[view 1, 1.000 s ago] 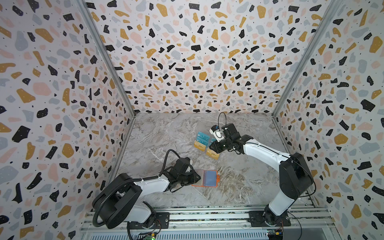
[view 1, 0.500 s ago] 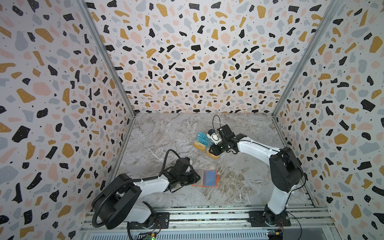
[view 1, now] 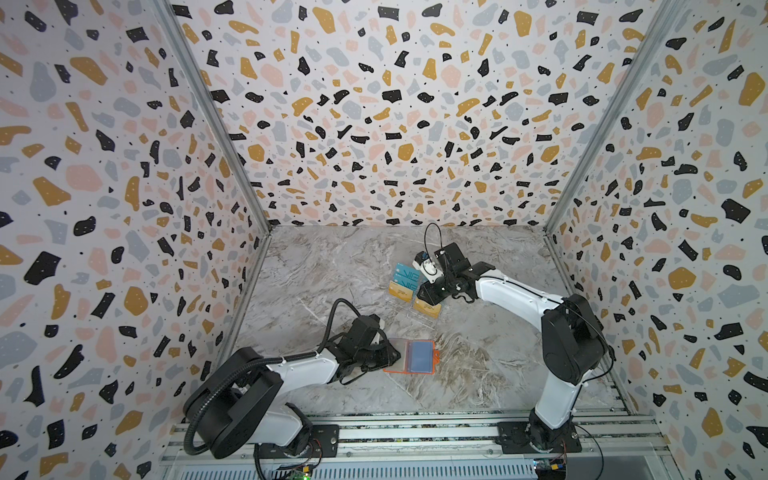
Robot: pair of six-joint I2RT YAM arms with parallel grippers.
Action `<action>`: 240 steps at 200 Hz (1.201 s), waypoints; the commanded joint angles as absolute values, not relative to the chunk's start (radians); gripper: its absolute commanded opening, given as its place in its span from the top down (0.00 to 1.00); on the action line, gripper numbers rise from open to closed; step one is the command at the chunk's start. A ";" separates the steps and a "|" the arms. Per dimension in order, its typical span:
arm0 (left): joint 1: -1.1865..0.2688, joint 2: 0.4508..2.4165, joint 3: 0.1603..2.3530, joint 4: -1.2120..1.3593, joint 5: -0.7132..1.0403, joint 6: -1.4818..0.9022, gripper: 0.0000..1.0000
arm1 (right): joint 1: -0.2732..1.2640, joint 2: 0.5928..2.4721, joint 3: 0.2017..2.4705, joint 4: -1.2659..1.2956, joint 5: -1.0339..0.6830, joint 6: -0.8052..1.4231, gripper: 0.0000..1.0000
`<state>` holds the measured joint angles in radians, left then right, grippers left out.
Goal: Put the credit cards into the card holder
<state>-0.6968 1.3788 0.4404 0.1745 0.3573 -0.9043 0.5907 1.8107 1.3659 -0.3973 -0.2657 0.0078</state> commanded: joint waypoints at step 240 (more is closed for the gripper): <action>-0.699 1.334 0.489 0.074 0.322 -0.853 0.71 | 0.614 1.851 1.393 -0.476 -0.224 -0.077 0.87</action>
